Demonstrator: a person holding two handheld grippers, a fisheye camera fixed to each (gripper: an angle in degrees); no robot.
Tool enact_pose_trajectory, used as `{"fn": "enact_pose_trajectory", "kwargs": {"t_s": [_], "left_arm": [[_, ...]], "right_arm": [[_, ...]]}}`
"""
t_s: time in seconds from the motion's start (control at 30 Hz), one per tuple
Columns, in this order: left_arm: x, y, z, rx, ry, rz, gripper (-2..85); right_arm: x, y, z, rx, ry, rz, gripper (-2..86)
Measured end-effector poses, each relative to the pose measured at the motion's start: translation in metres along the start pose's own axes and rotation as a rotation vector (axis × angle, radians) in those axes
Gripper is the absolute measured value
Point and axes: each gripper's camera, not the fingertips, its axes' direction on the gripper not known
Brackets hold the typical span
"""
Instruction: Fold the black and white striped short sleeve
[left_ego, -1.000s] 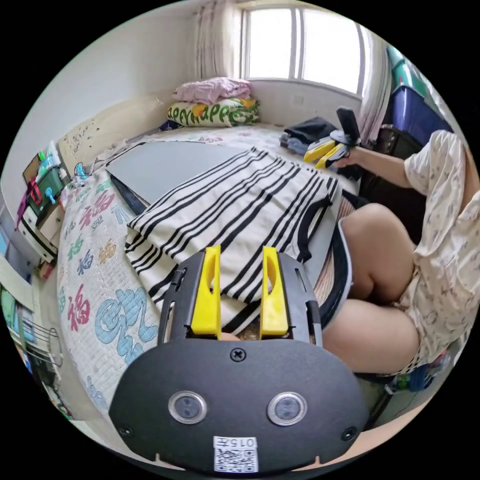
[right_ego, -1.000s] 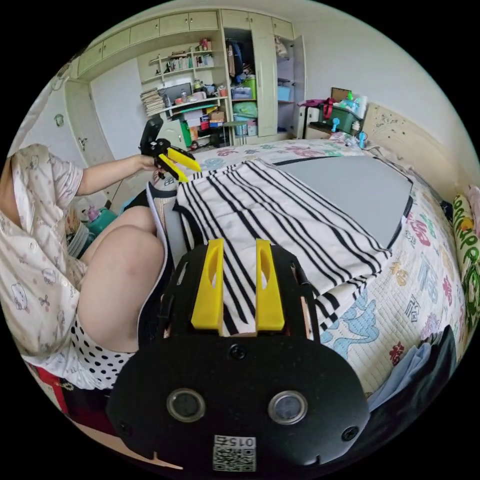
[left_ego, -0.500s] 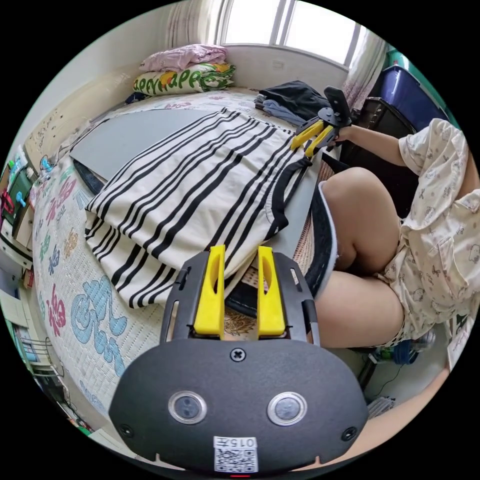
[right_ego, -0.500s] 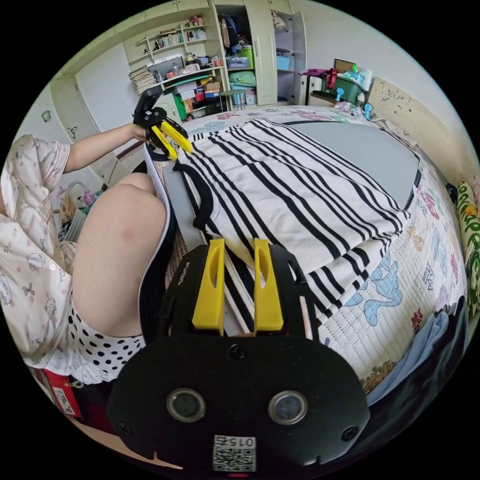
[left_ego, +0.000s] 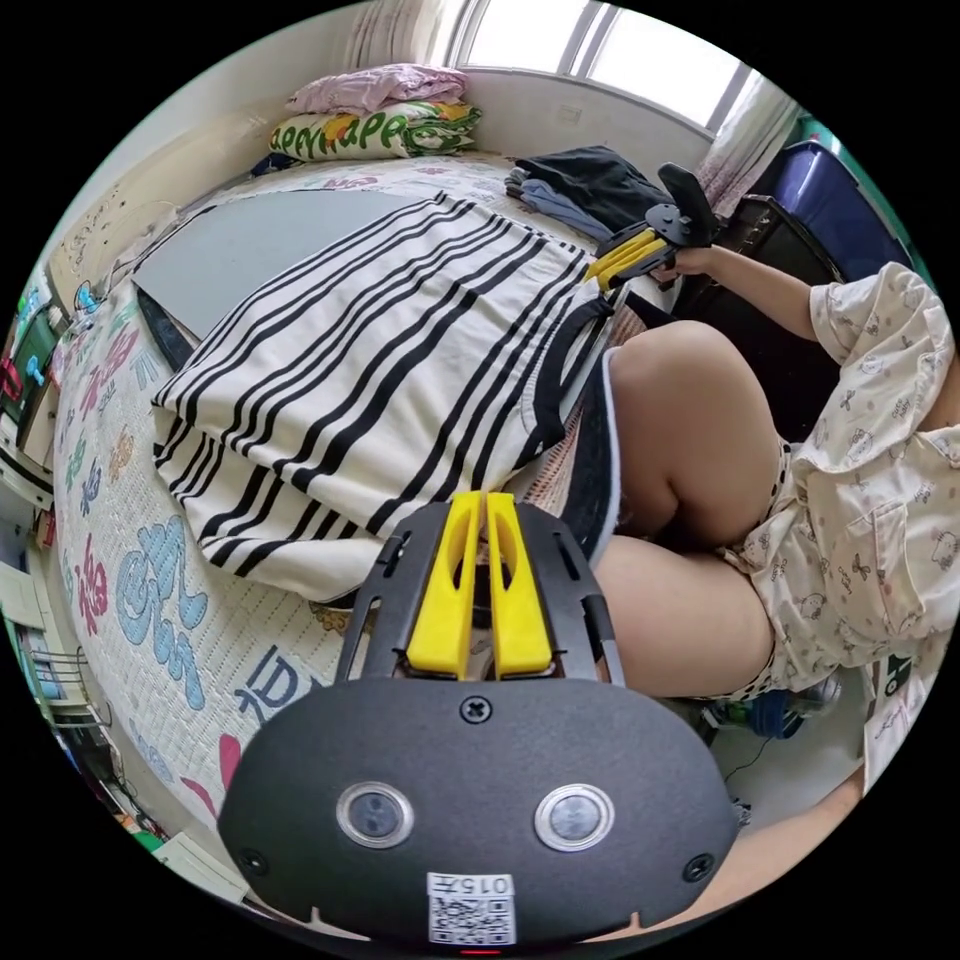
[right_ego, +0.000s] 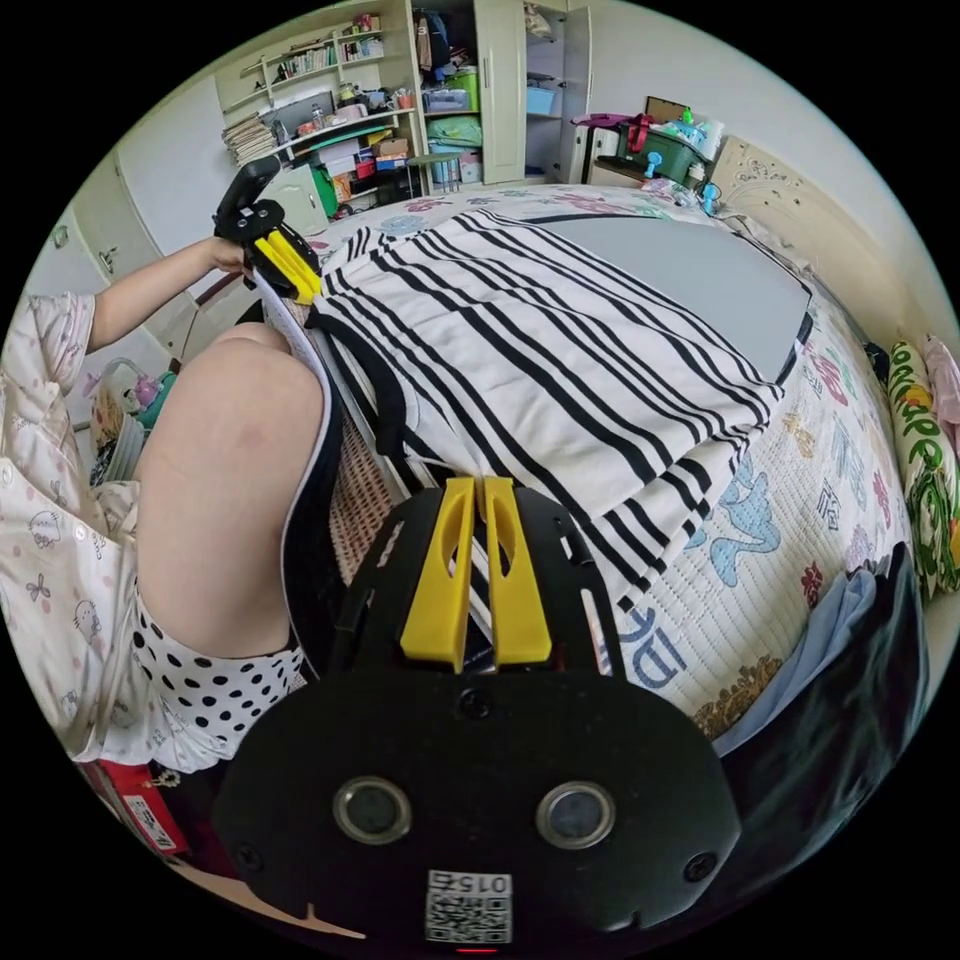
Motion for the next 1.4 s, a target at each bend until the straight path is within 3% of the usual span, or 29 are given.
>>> {"fn": "enact_pose_trajectory", "kwargs": {"t_s": [0.2,0.5,0.6,0.67,0.8,0.87,1.0,1.27,1.4], "left_arm": [[0.003,0.014,-0.021,0.137,-0.002,0.015,0.1],[-0.079,-0.023,-0.069,0.267,0.135,-0.06,0.2],[-0.136,-0.056,-0.084,0.285,0.113,-0.129,0.3],[-0.203,-0.109,-0.11,0.349,-0.022,-0.284,0.5],[-0.245,-0.161,-0.156,0.678,-0.213,-0.508,1.7],[-0.221,-0.15,-0.151,0.896,-0.204,-0.513,2.7],[-0.182,-0.139,-0.084,0.671,-0.252,-0.364,5.0],[-0.168,-0.155,0.094,0.252,-0.234,-0.286,12.5],[-0.175,-0.164,0.136,0.167,-0.199,-0.325,11.9]], "right_arm": [[0.008,-0.045,-0.005,-0.062,-0.066,0.039,-0.5],[0.086,-0.149,-0.068,0.087,-0.198,0.165,-0.8],[0.138,-0.233,-0.068,0.077,-0.086,0.211,-0.6],[0.181,-0.308,-0.075,0.112,0.062,0.274,-0.3],[0.253,-0.458,-0.127,0.379,0.404,0.582,3.6],[0.242,-0.478,-0.136,0.472,0.381,0.589,6.4],[0.182,-0.481,-0.082,0.375,0.116,0.264,8.0],[0.171,-0.51,0.023,0.057,0.126,0.193,13.6],[0.178,-0.541,0.034,-0.042,0.133,0.18,12.5]]}}
